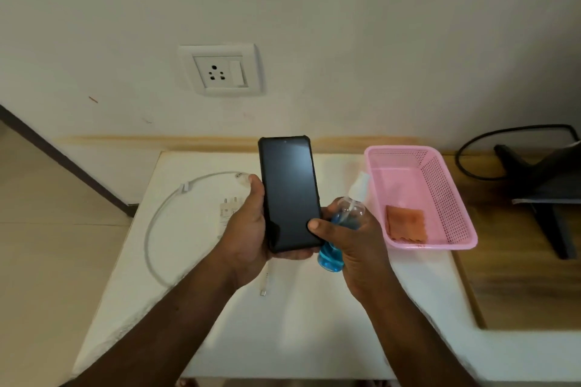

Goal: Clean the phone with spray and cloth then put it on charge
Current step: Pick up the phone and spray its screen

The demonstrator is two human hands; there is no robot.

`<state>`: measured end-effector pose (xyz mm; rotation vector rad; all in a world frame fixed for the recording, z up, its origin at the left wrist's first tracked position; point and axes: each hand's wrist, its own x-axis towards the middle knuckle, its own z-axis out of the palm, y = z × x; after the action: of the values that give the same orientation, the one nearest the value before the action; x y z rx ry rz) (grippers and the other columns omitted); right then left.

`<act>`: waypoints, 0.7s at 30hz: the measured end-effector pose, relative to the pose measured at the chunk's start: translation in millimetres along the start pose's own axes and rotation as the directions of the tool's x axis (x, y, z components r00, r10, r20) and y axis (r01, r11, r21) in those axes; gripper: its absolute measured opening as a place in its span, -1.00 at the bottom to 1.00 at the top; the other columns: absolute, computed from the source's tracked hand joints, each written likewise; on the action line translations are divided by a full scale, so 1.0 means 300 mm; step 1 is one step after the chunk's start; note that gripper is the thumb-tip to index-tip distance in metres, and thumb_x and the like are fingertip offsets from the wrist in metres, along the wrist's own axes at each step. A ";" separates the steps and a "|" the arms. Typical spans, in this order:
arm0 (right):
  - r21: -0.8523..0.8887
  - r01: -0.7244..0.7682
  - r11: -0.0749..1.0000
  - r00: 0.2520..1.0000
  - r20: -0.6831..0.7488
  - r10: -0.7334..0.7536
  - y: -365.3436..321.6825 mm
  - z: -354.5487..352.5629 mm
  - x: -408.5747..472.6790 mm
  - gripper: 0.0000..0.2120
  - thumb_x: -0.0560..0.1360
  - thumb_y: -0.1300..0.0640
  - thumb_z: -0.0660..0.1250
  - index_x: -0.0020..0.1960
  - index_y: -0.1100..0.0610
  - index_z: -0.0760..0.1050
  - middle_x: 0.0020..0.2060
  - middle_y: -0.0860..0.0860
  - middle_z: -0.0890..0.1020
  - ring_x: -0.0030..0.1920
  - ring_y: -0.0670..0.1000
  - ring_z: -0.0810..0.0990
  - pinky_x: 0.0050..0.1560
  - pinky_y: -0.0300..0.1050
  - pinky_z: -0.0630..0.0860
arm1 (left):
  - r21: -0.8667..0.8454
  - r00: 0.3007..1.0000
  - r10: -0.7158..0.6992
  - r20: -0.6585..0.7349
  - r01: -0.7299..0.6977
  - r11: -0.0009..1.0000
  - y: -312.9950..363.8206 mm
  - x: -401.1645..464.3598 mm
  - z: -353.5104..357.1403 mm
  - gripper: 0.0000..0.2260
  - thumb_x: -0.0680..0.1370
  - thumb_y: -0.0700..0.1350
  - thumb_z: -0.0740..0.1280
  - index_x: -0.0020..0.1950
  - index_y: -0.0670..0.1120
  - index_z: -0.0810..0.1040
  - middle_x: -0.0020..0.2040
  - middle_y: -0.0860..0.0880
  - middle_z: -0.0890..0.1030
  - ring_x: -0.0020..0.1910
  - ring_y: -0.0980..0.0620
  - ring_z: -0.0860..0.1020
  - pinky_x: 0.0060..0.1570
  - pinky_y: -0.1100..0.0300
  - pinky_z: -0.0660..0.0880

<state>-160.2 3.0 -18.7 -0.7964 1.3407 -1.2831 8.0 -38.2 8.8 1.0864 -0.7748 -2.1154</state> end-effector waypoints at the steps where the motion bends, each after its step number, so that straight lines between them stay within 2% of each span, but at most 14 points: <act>1: -0.045 -0.004 0.999 1.000 -0.004 0.004 0.001 0.005 0.002 -0.67 0.35 0.14 0.57 0.01 0.17 0.51 -0.07 0.25 0.63 -0.06 0.27 0.66 0.03 0.27 0.59 | 0.020 0.999 -0.020 0.031 0.019 1.000 0.004 -0.001 -0.007 -0.30 0.51 0.45 -0.07 0.31 0.06 0.59 0.26 -0.14 0.64 0.17 -0.29 0.63 -0.04 -0.27 0.63; 3: -0.155 -0.005 0.988 1.000 -0.011 0.003 -0.001 0.022 0.001 -0.46 0.30 0.03 0.59 0.16 0.20 0.48 0.02 0.17 0.63 -0.01 0.20 0.65 0.07 0.22 0.59 | 0.021 0.996 -0.041 0.082 0.040 0.999 0.013 -0.008 -0.017 -0.31 0.53 0.45 -0.09 0.26 0.09 0.63 0.27 -0.13 0.64 0.18 -0.30 0.62 -0.21 -0.11 0.68; 4: -0.209 -0.009 0.978 1.000 -0.027 0.003 -0.004 0.027 0.002 -0.39 0.27 -0.04 0.60 0.20 0.16 0.47 0.04 0.07 0.64 0.01 0.11 0.65 0.04 0.10 0.62 | 0.007 0.995 -0.044 0.092 0.043 0.999 0.017 -0.011 -0.020 -0.31 0.54 0.45 -0.08 0.27 0.09 0.63 0.28 -0.14 0.63 0.19 -0.30 0.62 -0.25 -0.06 0.68; 6: -0.312 0.030 0.949 0.997 -0.054 -0.050 -0.018 0.043 -0.003 -0.47 0.19 -0.16 0.57 0.07 -0.04 0.48 -0.11 -0.24 0.64 -0.08 -0.09 0.65 -0.20 -0.32 0.59 | -0.027 0.993 -0.032 0.115 0.036 0.999 0.024 -0.014 -0.027 -0.32 0.56 0.43 -0.09 0.28 0.08 0.62 0.30 -0.14 0.61 0.21 -0.30 0.60 -0.27 -0.03 0.68; 7: -0.361 0.049 0.931 0.996 -0.054 -0.073 -0.028 0.051 -0.009 -0.50 0.16 -0.24 0.53 0.00 -0.10 0.45 -0.18 -0.33 0.61 -0.12 -0.18 0.63 -0.32 -0.44 0.51 | -0.045 0.991 -0.023 0.129 0.029 0.999 0.027 -0.014 -0.029 -0.33 0.57 0.43 -0.09 0.29 0.08 0.61 0.31 -0.14 0.60 0.22 -0.30 0.60 -0.27 -0.03 0.68; 10: -0.462 0.098 0.881 0.988 -0.059 -0.141 -0.049 0.064 -0.020 -0.44 0.06 -0.45 0.42 -0.06 -0.23 0.40 -0.19 -0.35 0.58 -0.15 -0.23 0.60 -0.37 -0.51 0.43 | -0.086 0.982 0.004 0.188 0.013 0.996 0.037 -0.016 -0.030 -0.30 0.58 0.41 -0.11 0.37 0.03 0.56 0.36 -0.16 0.57 0.27 -0.29 0.57 -0.26 -0.02 0.68; 13: -0.487 0.135 0.863 0.969 -0.116 -0.217 -0.076 0.077 -0.027 -0.56 0.14 -0.43 0.40 -0.05 -0.36 0.38 -0.18 -0.50 0.52 -0.12 -0.38 0.55 -0.35 -0.61 0.37 | -0.138 0.976 0.038 0.216 -0.008 0.990 0.053 -0.017 -0.036 -0.31 0.59 0.40 -0.10 0.43 0.00 0.50 0.39 -0.18 0.53 0.25 -0.29 0.56 -0.33 0.02 0.66; 14: -0.488 0.150 0.860 0.958 -0.145 -0.249 -0.084 0.081 -0.031 -0.60 0.18 -0.39 0.41 -0.05 -0.39 0.39 -0.17 -0.53 0.51 -0.10 -0.38 0.55 -0.30 -0.58 0.42 | -0.156 0.974 0.057 0.221 -0.023 0.987 0.058 -0.017 -0.040 -0.32 0.60 0.39 -0.09 0.42 0.01 0.51 0.39 -0.18 0.53 0.21 -0.29 0.57 -0.37 0.04 0.64; 15: -0.499 0.144 0.855 0.946 -0.185 -0.268 -0.095 0.086 -0.036 -0.59 0.20 -0.38 0.40 -0.02 -0.37 0.37 -0.13 -0.48 0.53 -0.08 -0.30 0.58 -0.20 -0.48 0.52 | -0.171 0.972 0.073 0.224 -0.035 0.985 0.064 -0.017 -0.043 -0.34 0.60 0.38 -0.08 0.41 0.01 0.52 0.38 -0.19 0.54 0.18 -0.29 0.59 -0.39 0.05 0.64; 17: -0.515 0.126 0.848 0.927 -0.243 -0.285 -0.125 0.093 -0.046 -0.48 0.19 -0.47 0.34 0.04 -0.30 0.31 0.01 -0.28 0.56 -0.03 -0.06 0.63 -0.02 -0.10 0.64 | -0.189 0.968 0.074 0.239 -0.028 0.981 0.075 -0.017 -0.049 -0.33 0.62 0.36 -0.10 0.39 -0.01 0.55 0.35 -0.21 0.56 0.17 -0.30 0.60 -0.41 0.05 0.64; 18: -0.501 0.133 0.855 0.929 -0.237 -0.283 -0.145 0.093 -0.048 -0.47 0.18 -0.53 0.31 0.02 -0.31 0.31 0.02 -0.18 0.58 -0.03 0.00 0.65 -0.05 -0.03 0.65 | -0.195 0.968 0.062 0.241 -0.014 0.981 0.079 -0.013 -0.048 -0.33 0.62 0.35 -0.11 0.35 -0.01 0.58 0.32 -0.21 0.58 0.15 -0.30 0.62 -0.42 0.05 0.64; 20: -0.383 0.195 0.903 0.949 -0.159 -0.273 -0.187 0.089 -0.055 -0.52 0.21 -0.54 0.30 -0.02 -0.29 0.40 -0.11 -0.12 0.63 -0.16 -0.01 0.67 -0.25 -0.15 0.62 | -0.179 0.972 0.053 0.228 -0.012 0.984 0.081 -0.001 -0.041 -0.35 0.63 0.33 -0.10 0.27 -0.01 0.64 0.26 -0.20 0.62 0.06 -0.26 0.66 -0.44 0.06 0.62; 21: -0.264 0.223 0.939 0.963 -0.093 -0.254 -0.204 0.090 -0.061 -0.56 0.27 -0.47 0.31 -0.01 -0.21 0.45 -0.20 -0.06 0.64 -0.25 -0.02 0.67 -0.30 -0.19 0.59 | -0.168 0.973 0.060 0.224 -0.022 0.986 0.081 0.001 -0.043 -0.36 0.64 0.31 -0.10 0.26 -0.01 0.65 0.26 -0.21 0.62 0.03 -0.25 0.67 -0.45 0.07 0.61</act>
<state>-142.7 1.6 48.3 -1.0971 1.5660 -1.3871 25.1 -56.6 20.1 0.7434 -0.7053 -2.2502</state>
